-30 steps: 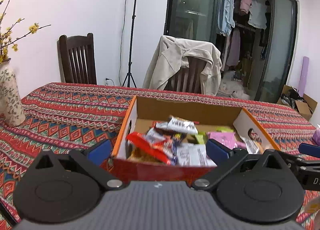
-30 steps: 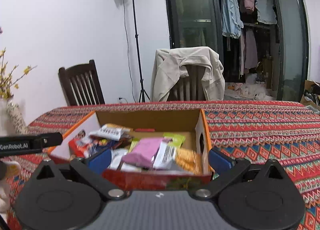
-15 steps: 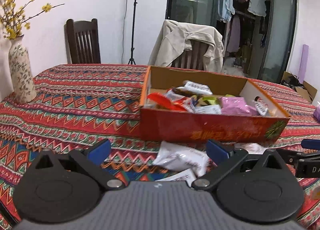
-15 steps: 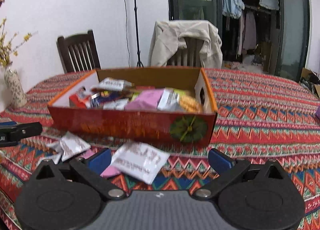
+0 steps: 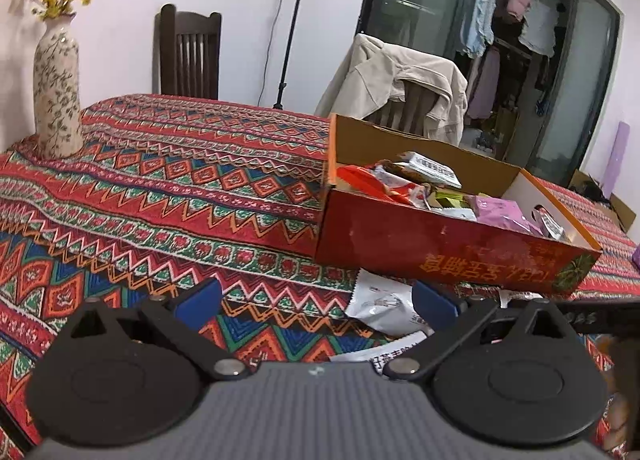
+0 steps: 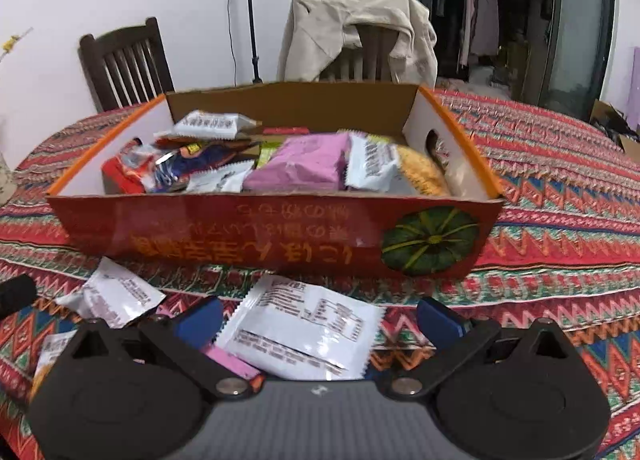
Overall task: Organize snacks
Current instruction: 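Withdraw both tools from the box and lower them toward the snack pile, then grasp a white packet with the right tool while the left tool grasps another white packet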
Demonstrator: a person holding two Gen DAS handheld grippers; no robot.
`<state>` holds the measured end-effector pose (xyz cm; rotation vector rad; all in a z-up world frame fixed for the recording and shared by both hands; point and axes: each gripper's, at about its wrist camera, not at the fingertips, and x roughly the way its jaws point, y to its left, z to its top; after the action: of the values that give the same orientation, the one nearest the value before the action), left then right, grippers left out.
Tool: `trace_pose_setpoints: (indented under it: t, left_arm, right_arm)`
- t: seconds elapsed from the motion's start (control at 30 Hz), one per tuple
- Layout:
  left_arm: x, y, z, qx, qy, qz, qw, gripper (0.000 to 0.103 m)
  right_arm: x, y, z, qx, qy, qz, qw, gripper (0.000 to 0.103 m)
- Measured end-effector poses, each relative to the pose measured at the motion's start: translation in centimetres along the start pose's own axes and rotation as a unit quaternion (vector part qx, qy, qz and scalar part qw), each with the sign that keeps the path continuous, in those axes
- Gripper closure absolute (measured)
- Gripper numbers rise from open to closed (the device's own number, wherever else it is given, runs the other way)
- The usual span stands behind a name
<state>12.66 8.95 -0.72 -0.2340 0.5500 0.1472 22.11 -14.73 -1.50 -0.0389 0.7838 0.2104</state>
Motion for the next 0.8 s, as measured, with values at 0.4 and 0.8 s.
trace_pose_setpoints:
  t: [0.4,0.8]
  left_arm:
    - [0.2,0.8,-0.1,-0.022,0.012,-0.012,0.9996,0.000]
    - [0.7,0.7,-0.4,-0.022,0.019,-0.006,0.9995,0.000]
  right_arm:
    - [1.1,0.4,-1.0,-0.036,0.005,0.017,0.999,0.000]
    - [-1.4,-0.5,-2.9,-0.062,-0.045,0.057,0.995,0.046]
